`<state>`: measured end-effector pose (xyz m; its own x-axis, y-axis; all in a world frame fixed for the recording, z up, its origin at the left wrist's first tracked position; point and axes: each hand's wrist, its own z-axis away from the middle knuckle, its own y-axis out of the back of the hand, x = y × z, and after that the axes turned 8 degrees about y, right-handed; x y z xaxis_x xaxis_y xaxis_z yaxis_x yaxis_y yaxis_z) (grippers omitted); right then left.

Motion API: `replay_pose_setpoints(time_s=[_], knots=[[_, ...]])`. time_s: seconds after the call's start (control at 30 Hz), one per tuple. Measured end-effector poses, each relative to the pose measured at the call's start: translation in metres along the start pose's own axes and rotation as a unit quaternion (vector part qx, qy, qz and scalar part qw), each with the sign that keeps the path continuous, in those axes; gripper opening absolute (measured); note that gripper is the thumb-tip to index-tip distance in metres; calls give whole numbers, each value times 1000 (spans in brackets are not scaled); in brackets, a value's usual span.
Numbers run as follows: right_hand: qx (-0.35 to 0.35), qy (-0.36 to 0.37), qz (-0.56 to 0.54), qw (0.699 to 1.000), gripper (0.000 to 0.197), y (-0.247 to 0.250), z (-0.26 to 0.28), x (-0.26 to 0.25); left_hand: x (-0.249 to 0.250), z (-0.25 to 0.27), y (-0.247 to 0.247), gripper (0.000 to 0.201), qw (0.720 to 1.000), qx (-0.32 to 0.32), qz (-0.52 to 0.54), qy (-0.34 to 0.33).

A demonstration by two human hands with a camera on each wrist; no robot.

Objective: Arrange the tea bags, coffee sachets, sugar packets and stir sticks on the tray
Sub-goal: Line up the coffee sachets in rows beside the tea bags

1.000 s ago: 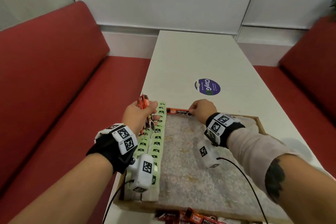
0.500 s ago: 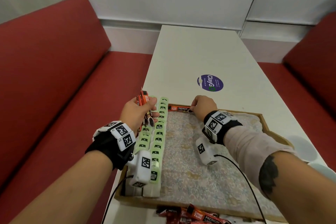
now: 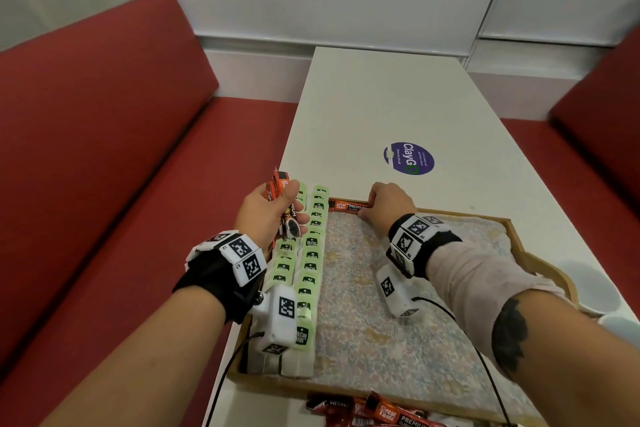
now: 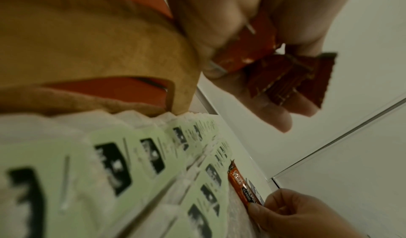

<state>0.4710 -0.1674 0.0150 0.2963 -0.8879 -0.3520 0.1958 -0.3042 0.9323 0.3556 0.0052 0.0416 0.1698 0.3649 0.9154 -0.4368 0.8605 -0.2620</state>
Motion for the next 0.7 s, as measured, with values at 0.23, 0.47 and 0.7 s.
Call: replay_pose_setpoints(time_s=[0.23, 0.47, 0.7], knots=[[44, 101, -114, 987, 23, 21, 16, -24, 2, -4, -5, 15, 1000, 0, -8, -1], [-76, 186, -261, 944, 22, 27, 42, -55, 3, 7, -13, 37, 999, -15, -44, -8], [-81, 184, -289, 936, 20, 28, 53, -56, 3, 17, -20, 38, 999, -5, -36, -1]])
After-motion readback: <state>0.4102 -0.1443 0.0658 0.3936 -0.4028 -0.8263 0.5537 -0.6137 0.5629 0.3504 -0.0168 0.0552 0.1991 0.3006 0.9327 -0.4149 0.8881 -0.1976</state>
